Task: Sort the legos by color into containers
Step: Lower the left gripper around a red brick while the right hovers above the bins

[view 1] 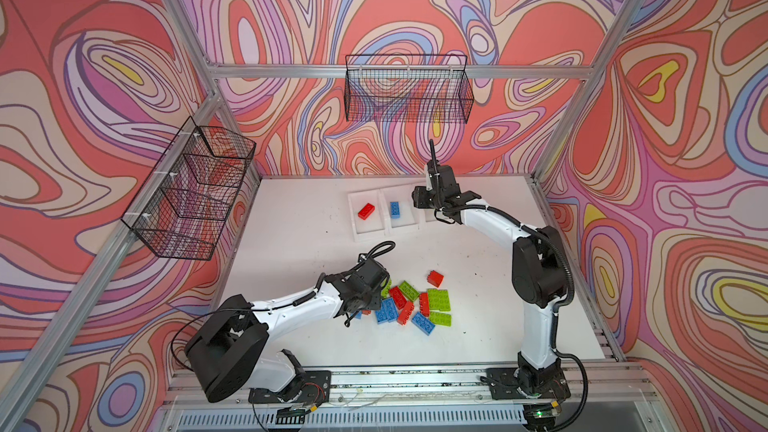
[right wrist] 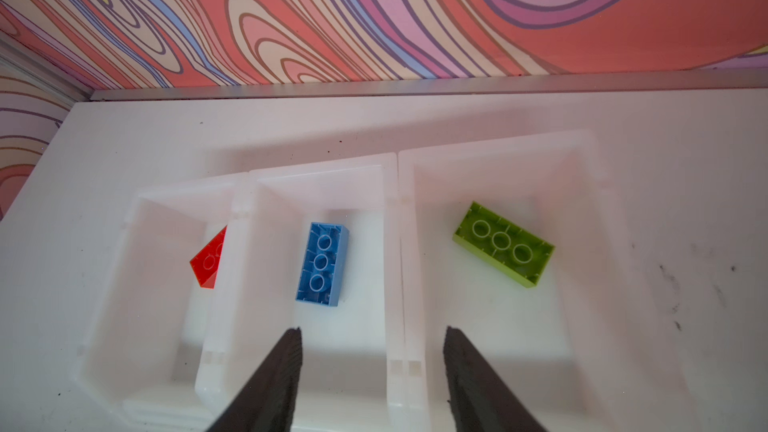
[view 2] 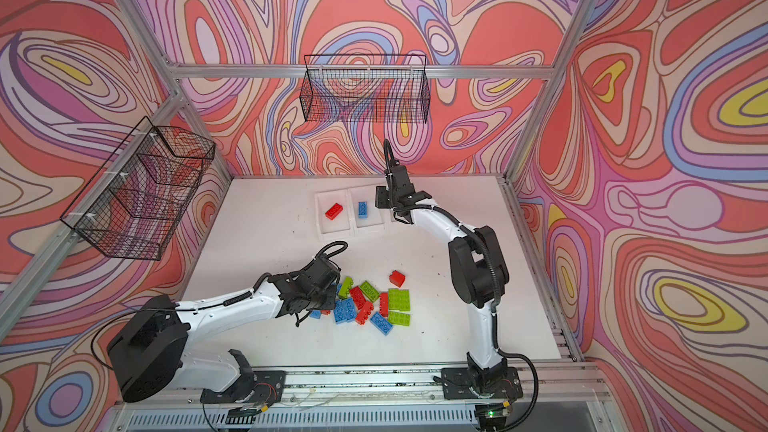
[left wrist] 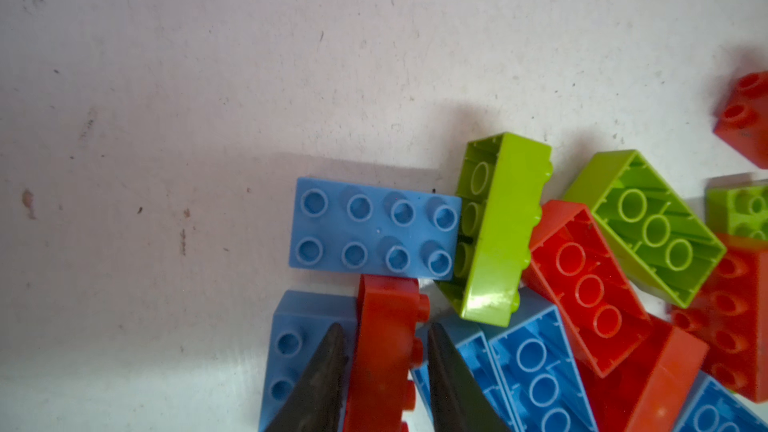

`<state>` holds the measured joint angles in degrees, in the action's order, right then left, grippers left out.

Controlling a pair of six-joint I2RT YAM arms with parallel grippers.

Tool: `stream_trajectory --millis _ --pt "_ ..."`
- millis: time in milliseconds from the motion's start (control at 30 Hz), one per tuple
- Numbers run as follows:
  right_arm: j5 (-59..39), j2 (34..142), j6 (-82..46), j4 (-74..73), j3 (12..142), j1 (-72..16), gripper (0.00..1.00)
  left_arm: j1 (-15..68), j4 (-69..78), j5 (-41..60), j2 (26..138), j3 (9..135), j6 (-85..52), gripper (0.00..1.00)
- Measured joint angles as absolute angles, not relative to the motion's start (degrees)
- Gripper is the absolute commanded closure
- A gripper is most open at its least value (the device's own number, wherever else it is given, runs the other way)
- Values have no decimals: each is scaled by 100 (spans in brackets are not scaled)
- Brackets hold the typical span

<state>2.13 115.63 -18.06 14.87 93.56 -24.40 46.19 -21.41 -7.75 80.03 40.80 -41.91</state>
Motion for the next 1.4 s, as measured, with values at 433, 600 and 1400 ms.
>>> stream_trajectory --millis 433,600,1400 --pt "344 11262 -1815 1455 8995 -2331 43 4523 -2161 -799 7915 4117 -3931 75" --pt "362 11257 -1817 1450 8925 -2320 43 4421 -2163 -797 7684 4128 -3857 76" --pt "370 10971 -1828 1492 8573 -2294 43 4394 -1999 -368 8029 4007 -3931 69"
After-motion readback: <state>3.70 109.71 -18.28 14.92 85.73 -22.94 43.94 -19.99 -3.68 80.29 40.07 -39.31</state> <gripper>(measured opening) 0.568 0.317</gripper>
